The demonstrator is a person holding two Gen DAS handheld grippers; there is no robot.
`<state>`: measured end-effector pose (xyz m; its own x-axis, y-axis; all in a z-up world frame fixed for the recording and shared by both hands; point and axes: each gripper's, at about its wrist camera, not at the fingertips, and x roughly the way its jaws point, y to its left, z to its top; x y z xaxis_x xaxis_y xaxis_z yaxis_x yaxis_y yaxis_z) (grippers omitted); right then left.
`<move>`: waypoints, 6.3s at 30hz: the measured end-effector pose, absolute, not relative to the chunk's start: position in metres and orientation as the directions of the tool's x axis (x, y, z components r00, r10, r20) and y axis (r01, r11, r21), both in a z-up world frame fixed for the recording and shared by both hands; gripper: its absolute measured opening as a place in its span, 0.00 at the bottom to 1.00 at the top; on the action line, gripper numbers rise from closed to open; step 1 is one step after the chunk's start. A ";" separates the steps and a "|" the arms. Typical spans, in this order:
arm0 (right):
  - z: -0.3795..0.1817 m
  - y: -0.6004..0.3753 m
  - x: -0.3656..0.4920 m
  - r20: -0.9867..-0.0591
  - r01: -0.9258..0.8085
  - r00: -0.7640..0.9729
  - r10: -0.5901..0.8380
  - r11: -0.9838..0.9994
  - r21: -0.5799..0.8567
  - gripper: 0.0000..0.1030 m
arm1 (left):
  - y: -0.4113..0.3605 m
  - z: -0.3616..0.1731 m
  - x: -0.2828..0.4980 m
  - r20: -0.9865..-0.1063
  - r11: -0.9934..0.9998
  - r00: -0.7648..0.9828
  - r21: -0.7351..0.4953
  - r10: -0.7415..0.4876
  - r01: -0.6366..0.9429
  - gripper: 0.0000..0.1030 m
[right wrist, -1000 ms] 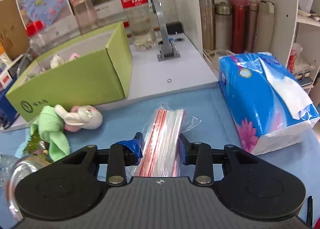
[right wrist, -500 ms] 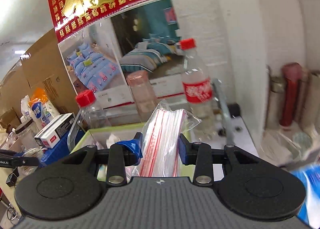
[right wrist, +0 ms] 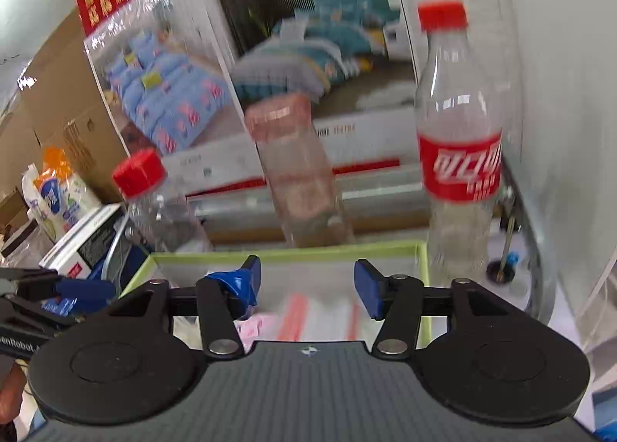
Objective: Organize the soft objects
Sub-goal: 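Drop the swab bag and straw bag into the lime-green box, opening both grippers, then move the left gripper to the patterned pouch while the right approaches the sock bundle, then grasp the patterned pouch with the left gripper while the right grasps the sock bundle, drop both into box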
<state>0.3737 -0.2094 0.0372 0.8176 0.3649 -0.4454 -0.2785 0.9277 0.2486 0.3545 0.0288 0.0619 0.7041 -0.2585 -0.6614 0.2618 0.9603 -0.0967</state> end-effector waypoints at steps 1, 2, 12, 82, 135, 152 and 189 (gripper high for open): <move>0.039 -0.209 0.372 -0.446 -0.286 0.816 0.368 0.927 0.241 0.43 | 0.028 0.063 0.352 -0.658 0.961 0.708 -0.091 -0.255 0.262 0.81; 0.041 -0.209 0.369 -0.448 -0.293 0.813 0.372 0.926 0.236 0.46 | 0.028 0.063 0.349 -0.656 0.961 0.711 -0.088 -0.253 0.261 0.81; 0.050 -0.212 0.319 -0.489 -0.259 0.822 0.291 0.957 0.133 0.48 | 0.028 0.080 0.295 -0.624 0.960 0.737 -0.077 -0.258 0.270 0.84; -0.044 -0.217 0.315 -0.816 -0.233 0.470 0.338 0.939 0.255 0.53 | -0.053 -0.014 0.341 -0.940 0.950 0.307 -0.051 -0.150 0.308 1.00; -0.042 -0.214 0.319 -0.837 -0.293 0.457 0.302 0.939 0.179 0.56 | -0.103 -0.053 0.308 -0.983 0.894 0.072 -0.120 -0.167 0.431 0.67; -0.053 -0.168 0.325 -0.886 -0.519 0.412 0.211 0.854 -0.038 0.63 | -0.089 -0.040 0.289 -0.970 0.901 0.132 -0.135 -0.206 0.412 0.42; 0.051 -0.167 0.383 -0.687 -0.454 0.601 0.409 0.882 0.129 0.46 | 0.023 0.106 0.380 -0.807 0.964 0.531 -0.175 -0.257 0.201 0.65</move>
<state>0.3825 -0.1671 0.0506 0.6006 0.4091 -0.6870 -0.4535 0.8819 0.1287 0.3798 0.0229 0.1055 0.5314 -0.2572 -0.8071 0.2010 0.9639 -0.1748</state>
